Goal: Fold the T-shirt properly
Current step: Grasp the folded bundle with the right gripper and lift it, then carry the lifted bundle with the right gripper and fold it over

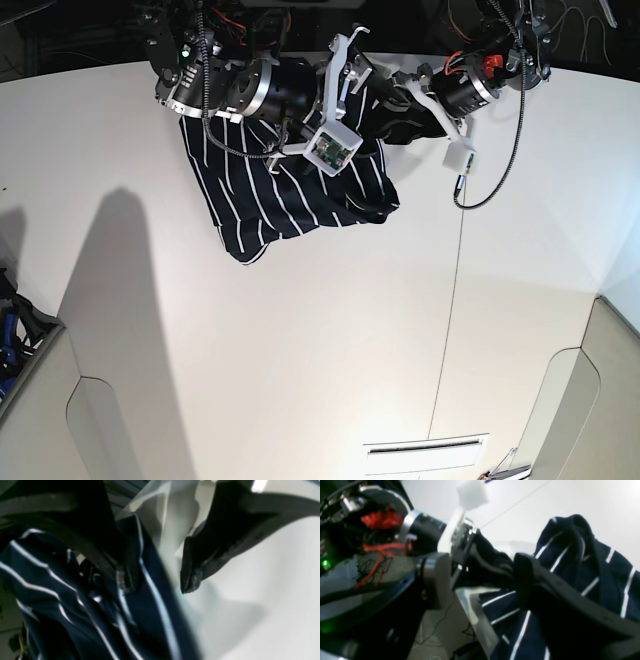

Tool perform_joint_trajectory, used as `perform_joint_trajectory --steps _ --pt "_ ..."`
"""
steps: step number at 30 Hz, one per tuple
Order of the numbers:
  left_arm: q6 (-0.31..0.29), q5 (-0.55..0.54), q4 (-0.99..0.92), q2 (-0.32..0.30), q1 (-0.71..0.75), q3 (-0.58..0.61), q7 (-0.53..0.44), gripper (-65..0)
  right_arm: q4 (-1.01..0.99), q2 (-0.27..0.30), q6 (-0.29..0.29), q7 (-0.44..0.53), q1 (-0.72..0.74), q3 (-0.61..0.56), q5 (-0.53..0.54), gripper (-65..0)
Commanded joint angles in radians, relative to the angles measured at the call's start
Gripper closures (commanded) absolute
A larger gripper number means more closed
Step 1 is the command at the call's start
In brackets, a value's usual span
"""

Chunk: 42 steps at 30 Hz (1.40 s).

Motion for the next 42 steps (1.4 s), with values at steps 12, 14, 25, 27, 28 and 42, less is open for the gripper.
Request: perform_joint_trajectory --steps 12,14,25,27,28,42 --pt "-0.012 -0.381 0.121 -0.007 0.004 -0.349 0.246 -27.0 0.074 -0.006 0.002 0.037 0.08 0.169 0.018 -38.8" --pt "-0.012 -0.413 0.151 -0.012 0.007 -0.364 0.282 -27.0 0.074 -0.006 -0.002 0.036 0.079 0.229 0.02 -38.8" --pt "-0.012 -0.428 0.169 -0.017 0.037 -0.323 0.278 -27.0 -0.147 0.025 0.02 0.04 0.075 0.315 0.135 -34.0" --pt "-0.012 -0.428 0.169 -0.017 0.037 -0.32 0.278 -27.0 -0.195 0.024 0.04 0.038 0.074 0.314 0.192 -34.0" --pt "-0.012 -0.428 0.169 -0.017 0.037 -0.321 0.278 -27.0 -0.207 0.025 0.042 0.038 0.074 0.309 0.221 -34.0" --pt "-0.012 -0.428 0.169 -0.017 0.037 -0.321 0.278 -27.0 -0.208 0.017 0.036 0.015 0.074 0.139 0.243 -34.0"
